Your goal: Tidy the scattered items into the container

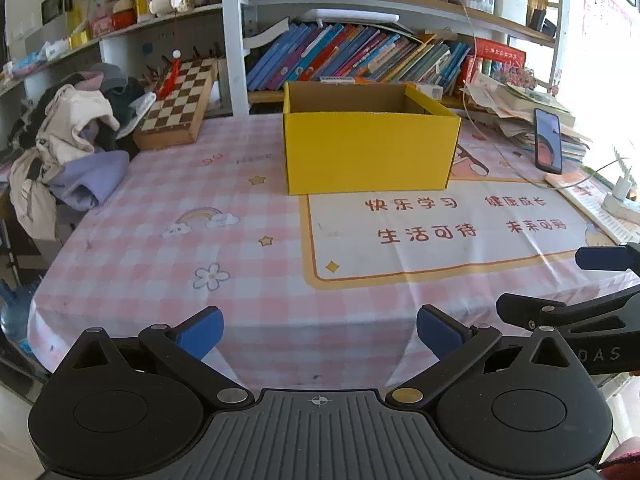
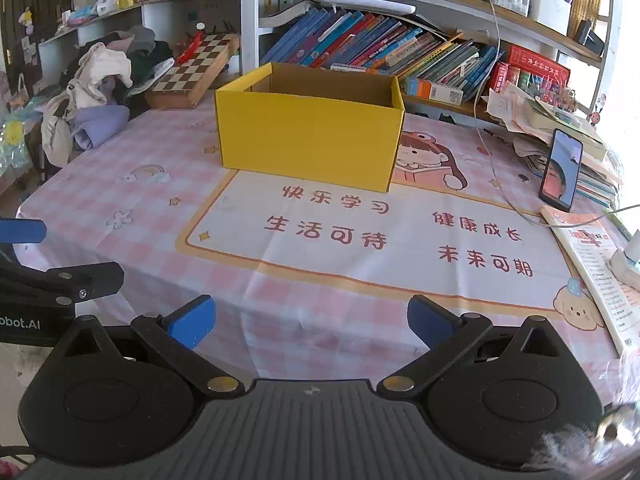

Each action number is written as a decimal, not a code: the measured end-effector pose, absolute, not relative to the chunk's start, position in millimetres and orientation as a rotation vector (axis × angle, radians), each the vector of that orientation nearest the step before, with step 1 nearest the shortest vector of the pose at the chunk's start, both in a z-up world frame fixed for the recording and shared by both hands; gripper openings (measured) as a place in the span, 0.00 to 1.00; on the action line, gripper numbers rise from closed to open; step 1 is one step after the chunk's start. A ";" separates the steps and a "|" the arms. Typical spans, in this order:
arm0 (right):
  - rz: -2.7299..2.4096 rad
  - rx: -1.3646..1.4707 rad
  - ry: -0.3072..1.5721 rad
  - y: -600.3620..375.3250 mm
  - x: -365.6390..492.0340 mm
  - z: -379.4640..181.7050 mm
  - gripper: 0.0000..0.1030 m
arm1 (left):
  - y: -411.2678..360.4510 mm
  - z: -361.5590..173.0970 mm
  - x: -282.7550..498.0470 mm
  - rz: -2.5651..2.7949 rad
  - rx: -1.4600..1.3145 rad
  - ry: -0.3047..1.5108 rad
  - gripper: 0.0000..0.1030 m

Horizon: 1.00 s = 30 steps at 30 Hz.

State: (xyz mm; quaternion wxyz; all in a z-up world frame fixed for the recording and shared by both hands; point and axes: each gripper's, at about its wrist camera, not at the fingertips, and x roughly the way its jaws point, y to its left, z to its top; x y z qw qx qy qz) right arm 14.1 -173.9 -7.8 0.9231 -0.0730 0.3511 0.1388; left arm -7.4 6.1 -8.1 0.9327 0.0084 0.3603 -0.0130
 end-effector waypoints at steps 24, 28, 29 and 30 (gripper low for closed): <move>0.286 -0.158 0.729 -168.0 18.7 -9.6 1.00 | 6.7 -9.0 -4.0 -0.022 0.022 0.738 1.00; 0.286 -0.157 0.730 -168.1 19.1 -10.4 1.00 | 6.9 -9.0 -4.1 -0.021 0.021 0.739 1.00; 0.286 -0.156 0.731 -168.0 19.0 -10.6 1.00 | 7.0 -9.1 -4.1 -0.021 0.021 0.739 1.00; 0.286 -0.157 0.731 -168.0 18.5 -10.4 1.00 | 7.0 -9.1 -4.3 -0.022 0.021 0.739 1.00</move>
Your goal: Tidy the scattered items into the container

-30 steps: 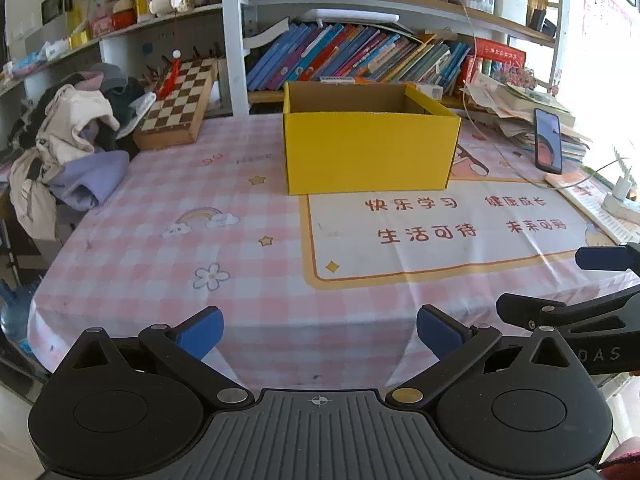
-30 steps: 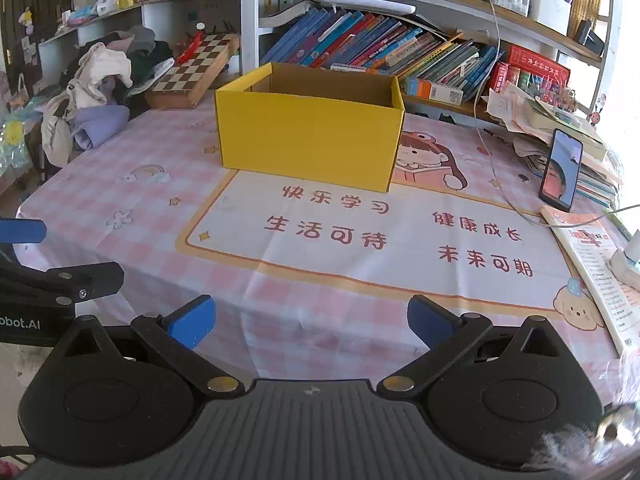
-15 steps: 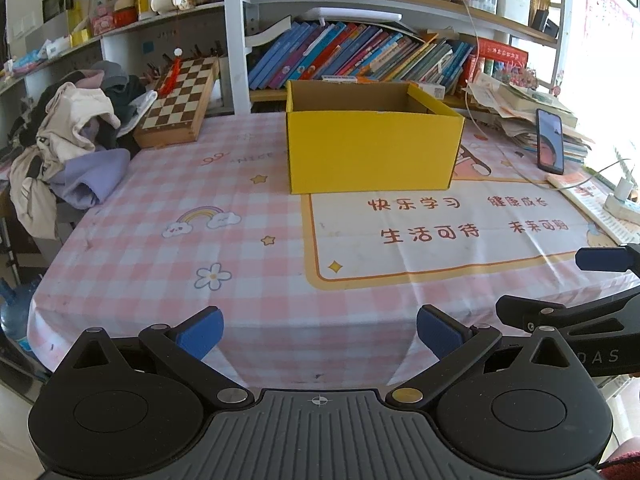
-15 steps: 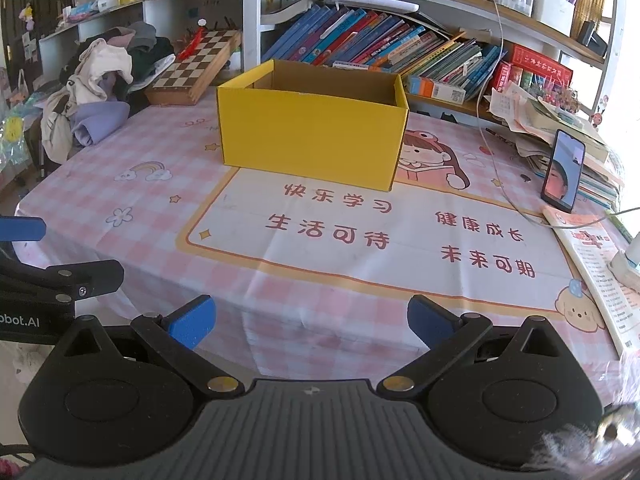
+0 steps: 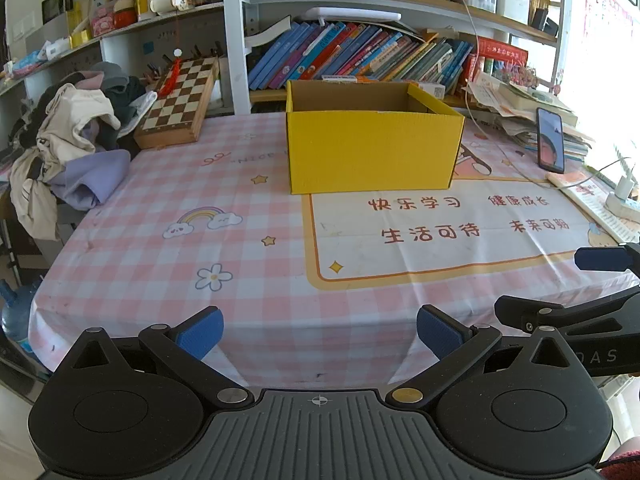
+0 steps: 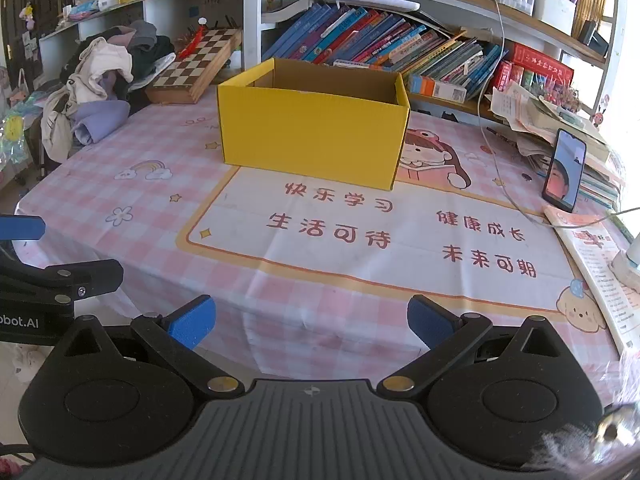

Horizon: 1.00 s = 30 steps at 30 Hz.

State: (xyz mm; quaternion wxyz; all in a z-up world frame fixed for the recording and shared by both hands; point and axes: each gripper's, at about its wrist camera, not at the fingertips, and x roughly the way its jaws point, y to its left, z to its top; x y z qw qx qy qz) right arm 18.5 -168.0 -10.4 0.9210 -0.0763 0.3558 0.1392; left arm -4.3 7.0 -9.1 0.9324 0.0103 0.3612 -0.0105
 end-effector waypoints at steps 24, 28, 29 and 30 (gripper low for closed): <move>0.290 -0.161 0.737 -166.7 22.1 -11.3 1.00 | 14.9 -12.9 0.2 -0.033 -0.007 0.753 1.00; 0.291 -0.161 0.740 -165.7 23.2 -11.6 1.00 | 16.4 -13.7 1.0 -0.035 -0.014 0.758 1.00; 0.291 -0.162 0.740 -165.4 23.5 -11.6 1.00 | 16.7 -13.9 1.2 -0.035 -0.016 0.758 1.00; 0.292 -0.162 0.741 -165.3 23.7 -11.7 1.00 | 17.0 -13.9 1.2 -0.036 -0.018 0.757 1.00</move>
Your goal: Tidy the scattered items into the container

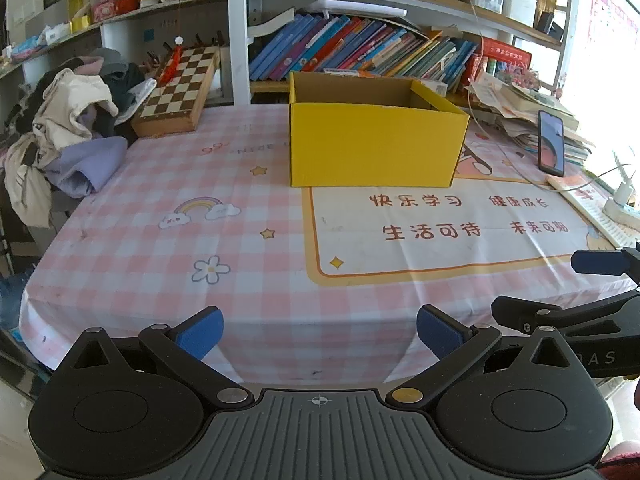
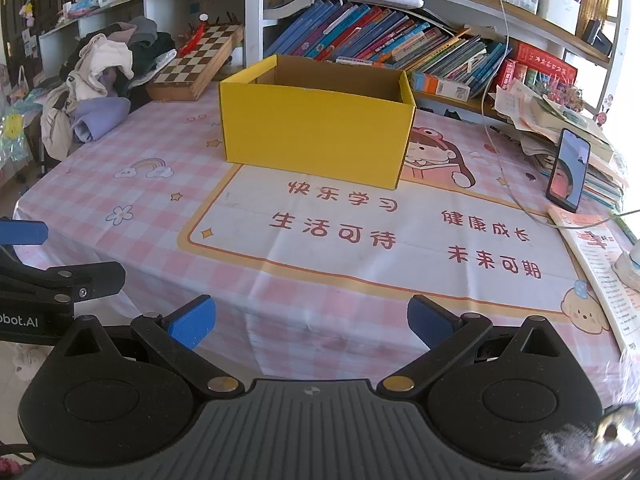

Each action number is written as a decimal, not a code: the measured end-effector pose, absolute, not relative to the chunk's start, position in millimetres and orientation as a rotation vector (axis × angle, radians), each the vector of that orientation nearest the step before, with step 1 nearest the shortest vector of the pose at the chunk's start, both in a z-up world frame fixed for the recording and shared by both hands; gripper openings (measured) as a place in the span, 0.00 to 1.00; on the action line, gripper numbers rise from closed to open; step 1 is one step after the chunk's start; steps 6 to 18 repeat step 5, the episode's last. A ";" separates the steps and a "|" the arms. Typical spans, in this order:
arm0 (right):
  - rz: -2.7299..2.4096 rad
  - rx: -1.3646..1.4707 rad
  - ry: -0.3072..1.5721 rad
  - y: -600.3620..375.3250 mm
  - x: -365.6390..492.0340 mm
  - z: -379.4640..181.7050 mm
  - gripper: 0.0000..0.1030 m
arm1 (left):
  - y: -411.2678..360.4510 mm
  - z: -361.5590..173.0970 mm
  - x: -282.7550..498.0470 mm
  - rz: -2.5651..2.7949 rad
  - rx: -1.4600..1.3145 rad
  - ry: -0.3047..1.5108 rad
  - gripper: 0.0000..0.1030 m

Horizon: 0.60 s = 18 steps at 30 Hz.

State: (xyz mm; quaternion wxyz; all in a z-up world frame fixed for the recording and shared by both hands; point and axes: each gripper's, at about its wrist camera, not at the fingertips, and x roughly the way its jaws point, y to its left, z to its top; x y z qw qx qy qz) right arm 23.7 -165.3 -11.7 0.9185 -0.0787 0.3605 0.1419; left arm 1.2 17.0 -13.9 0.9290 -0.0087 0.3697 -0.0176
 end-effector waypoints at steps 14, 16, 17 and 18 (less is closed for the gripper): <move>0.292 -0.167 0.746 -163.9 25.3 -12.4 1.00 | 19.2 -15.7 2.9 -0.051 -0.042 0.763 1.00; 0.292 -0.167 0.746 -163.9 25.3 -12.4 1.00 | 19.2 -15.7 2.9 -0.051 -0.042 0.763 1.00; 0.292 -0.167 0.746 -163.9 25.3 -12.4 1.00 | 19.2 -15.7 2.9 -0.051 -0.042 0.763 1.00; 0.292 -0.167 0.746 -163.9 25.3 -12.4 1.00 | 19.2 -15.7 2.9 -0.051 -0.042 0.763 1.00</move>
